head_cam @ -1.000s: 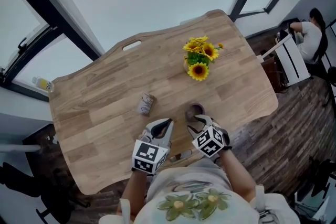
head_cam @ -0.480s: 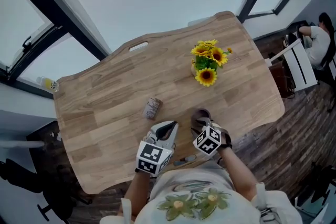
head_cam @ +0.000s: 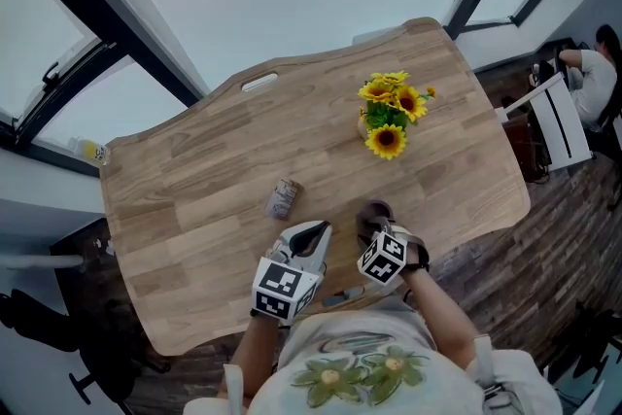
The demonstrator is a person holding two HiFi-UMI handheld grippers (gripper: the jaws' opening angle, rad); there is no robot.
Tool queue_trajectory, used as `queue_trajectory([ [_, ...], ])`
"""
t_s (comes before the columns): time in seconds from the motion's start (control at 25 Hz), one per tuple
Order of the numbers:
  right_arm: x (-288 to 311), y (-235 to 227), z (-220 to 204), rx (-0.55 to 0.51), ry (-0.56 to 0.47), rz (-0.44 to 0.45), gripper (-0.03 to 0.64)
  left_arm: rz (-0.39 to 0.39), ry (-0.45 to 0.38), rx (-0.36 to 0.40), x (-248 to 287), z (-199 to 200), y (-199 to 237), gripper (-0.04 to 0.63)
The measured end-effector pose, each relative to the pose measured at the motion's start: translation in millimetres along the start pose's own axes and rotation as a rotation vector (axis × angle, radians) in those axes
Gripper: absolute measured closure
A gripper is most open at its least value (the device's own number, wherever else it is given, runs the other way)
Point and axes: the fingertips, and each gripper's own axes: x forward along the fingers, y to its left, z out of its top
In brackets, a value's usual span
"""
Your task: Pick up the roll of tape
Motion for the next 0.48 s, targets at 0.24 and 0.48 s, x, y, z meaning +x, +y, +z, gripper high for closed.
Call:
queue_trajectory([
  [0.24, 0.9, 1.9, -2.4, -0.032, 0.016, 0.001, 0.519, 0.001, 0.002, -0.002, 0.6, -0.4, -0.9, 0.591],
  [0.48, 0.1, 1.8, -2.8, -0.042, 0.018, 0.01, 0.55, 0.004, 0.002, 0.001, 2.6, -0.9, -2.2, 0.591],
])
